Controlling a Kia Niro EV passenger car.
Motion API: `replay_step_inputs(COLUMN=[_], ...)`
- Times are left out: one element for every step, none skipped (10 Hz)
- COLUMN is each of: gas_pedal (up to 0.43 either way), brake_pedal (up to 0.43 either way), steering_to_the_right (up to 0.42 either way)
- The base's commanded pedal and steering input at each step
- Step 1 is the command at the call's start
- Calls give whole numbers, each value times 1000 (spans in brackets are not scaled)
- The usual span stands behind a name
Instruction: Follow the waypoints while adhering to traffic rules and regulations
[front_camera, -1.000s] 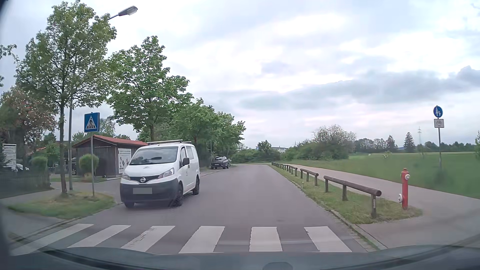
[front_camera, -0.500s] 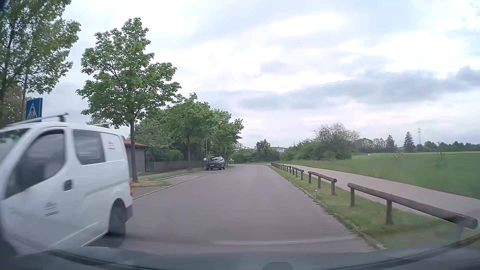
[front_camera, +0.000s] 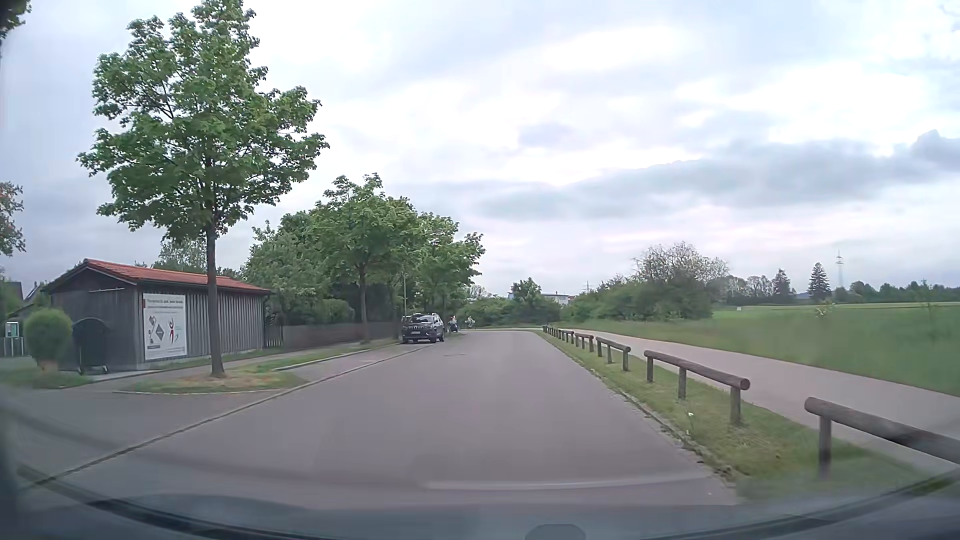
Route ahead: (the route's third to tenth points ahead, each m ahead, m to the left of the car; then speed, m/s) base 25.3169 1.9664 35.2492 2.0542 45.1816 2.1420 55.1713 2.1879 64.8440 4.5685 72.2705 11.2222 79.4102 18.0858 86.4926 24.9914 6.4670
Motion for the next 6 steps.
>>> replay_step_inputs(gas_pedal=[130,130,130,130,130,130], brake_pedal=[0,0,0,0,0,0], steering_to_the_right=[0,0,1,1,1,0])
